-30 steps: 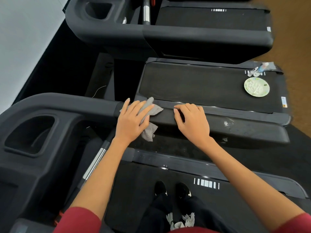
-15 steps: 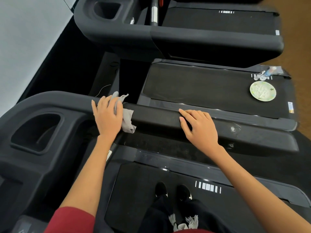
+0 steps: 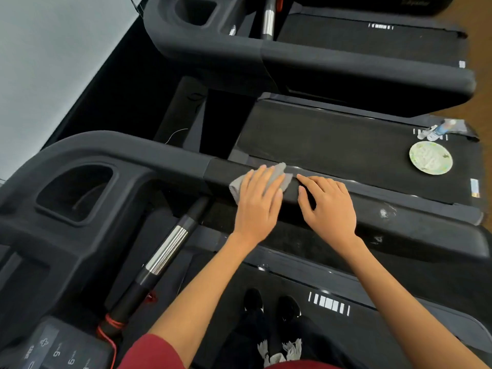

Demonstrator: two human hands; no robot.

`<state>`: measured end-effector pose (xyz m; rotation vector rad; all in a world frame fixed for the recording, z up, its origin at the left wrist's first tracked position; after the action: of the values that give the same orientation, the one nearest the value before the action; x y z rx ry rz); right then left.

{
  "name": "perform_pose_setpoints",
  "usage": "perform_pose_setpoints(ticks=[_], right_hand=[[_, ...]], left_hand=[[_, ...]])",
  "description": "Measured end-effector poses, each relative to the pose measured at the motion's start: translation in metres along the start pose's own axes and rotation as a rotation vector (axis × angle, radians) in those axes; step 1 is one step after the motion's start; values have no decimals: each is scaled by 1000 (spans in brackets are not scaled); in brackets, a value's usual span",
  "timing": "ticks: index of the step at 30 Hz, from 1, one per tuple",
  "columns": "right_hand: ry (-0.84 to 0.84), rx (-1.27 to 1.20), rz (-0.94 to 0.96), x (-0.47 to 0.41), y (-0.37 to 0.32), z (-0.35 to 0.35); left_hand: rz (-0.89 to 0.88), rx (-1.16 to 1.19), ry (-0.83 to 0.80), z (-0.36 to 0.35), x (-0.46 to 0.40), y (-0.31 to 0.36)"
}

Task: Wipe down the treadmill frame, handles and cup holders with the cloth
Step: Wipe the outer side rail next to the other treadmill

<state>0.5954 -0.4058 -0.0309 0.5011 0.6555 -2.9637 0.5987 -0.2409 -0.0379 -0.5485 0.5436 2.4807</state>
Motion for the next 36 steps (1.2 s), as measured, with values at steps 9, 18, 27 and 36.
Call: perform_pose_setpoints(ticks=[9,18,27,36], right_hand=[[-18,14,21,-1,-1,0],[0,22,2,-1,-3,0],[-10,25,-3,-2,-5,3],[-15,48,-28,-3,-8,2]], left_hand=[[-322,-284,-183,6,-4,-30],[-98,-206,-127,33,-15,-75],[184,-205,-159,63,-15,-130],[295,-125,-184,69,-25,-149]])
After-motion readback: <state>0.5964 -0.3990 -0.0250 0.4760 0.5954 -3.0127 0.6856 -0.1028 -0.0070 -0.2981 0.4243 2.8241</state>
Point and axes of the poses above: each hand's wrist, its own x-axis away from the middle knuckle, its own z-axis out of the back of the hand, y = z × x, the point moved 1 cm from there along -x, towards the middle knuckle, and after that the axes turned 10 degrees about -z, right-handed, at the moved point
